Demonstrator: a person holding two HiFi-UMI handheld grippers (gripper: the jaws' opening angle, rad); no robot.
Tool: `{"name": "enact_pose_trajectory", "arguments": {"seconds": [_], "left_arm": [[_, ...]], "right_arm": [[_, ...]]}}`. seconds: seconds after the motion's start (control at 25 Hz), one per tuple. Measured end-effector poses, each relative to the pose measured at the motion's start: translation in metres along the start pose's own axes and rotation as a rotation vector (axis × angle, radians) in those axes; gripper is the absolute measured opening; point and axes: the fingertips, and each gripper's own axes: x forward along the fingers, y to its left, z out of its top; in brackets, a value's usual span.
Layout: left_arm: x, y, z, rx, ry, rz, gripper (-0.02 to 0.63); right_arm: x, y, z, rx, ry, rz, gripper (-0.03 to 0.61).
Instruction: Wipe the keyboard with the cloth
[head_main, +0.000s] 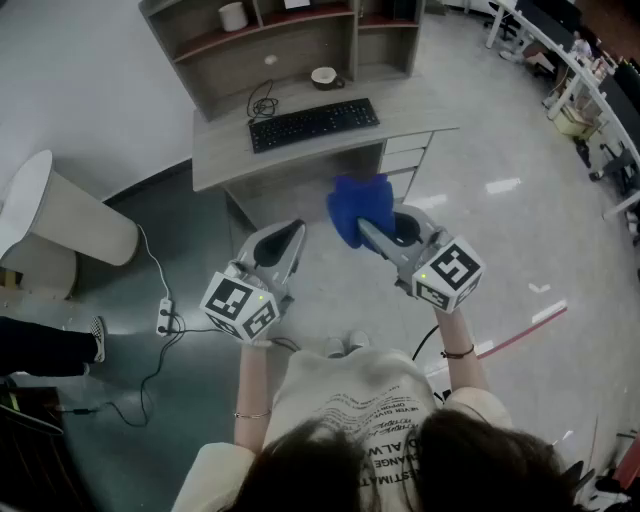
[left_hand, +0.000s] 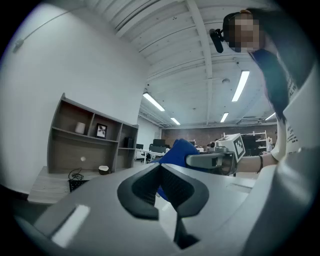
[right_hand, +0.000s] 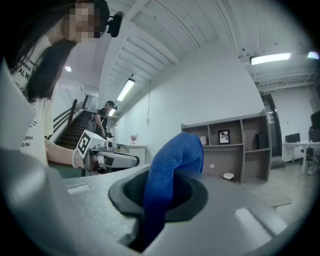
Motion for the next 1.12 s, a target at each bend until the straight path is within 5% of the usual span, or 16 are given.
{"name": "enact_pose_trajectory", "arguments": {"seconds": [1.12], "left_arm": [[0.037,-0.025,-0.008,0.043,0.050,0.026,-0.003]], "right_arm": [[-0.030,-0.034,0.012,0.051,-0.079,0.058,0.052]]}}
